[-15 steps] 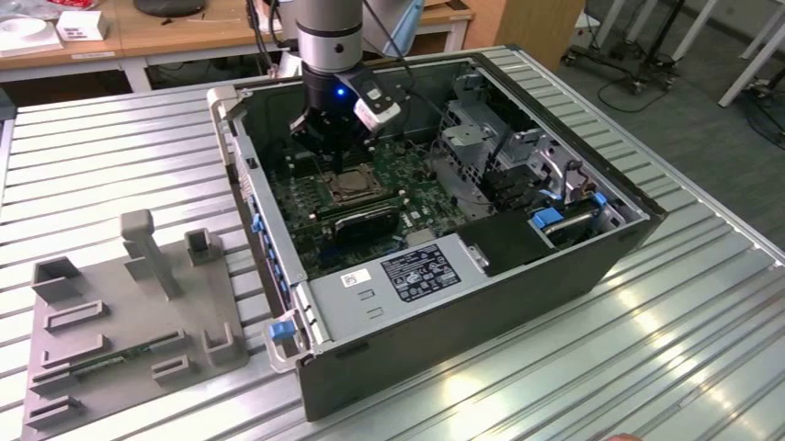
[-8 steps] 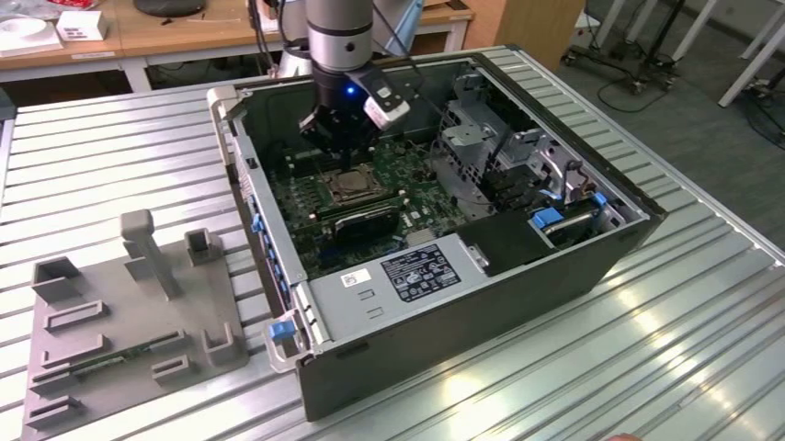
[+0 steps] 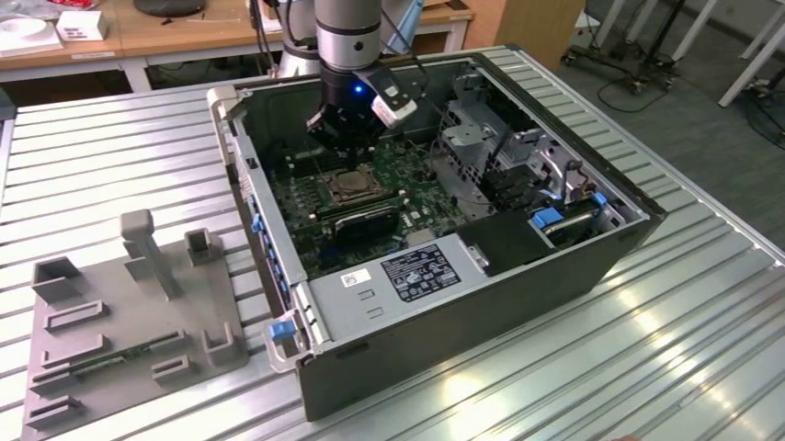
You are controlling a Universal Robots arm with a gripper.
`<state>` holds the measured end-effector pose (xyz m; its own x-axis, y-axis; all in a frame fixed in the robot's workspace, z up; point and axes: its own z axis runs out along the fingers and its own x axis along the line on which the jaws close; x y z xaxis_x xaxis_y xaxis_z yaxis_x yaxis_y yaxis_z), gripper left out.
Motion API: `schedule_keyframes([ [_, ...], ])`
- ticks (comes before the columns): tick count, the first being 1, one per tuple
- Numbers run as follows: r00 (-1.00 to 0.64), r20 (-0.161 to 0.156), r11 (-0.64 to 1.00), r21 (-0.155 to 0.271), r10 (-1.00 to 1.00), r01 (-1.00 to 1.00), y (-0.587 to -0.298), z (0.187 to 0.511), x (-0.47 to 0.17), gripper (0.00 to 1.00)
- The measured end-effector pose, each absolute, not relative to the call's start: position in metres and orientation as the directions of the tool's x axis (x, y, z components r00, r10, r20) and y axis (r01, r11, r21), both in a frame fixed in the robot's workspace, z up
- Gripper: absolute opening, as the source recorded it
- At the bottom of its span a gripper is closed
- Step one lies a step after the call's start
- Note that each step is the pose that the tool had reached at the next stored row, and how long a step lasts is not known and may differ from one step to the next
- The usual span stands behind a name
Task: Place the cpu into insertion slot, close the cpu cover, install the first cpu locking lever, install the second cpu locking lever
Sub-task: 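Close the cpu cover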
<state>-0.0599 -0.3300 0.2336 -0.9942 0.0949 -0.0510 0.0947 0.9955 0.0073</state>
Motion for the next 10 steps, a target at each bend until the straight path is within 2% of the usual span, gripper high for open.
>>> schedule_keyframes([
  [10,-0.994,-0.054,0.995,0.007,0.095,0.095,-0.3314,0.2336,-0.0583,0.11],
])
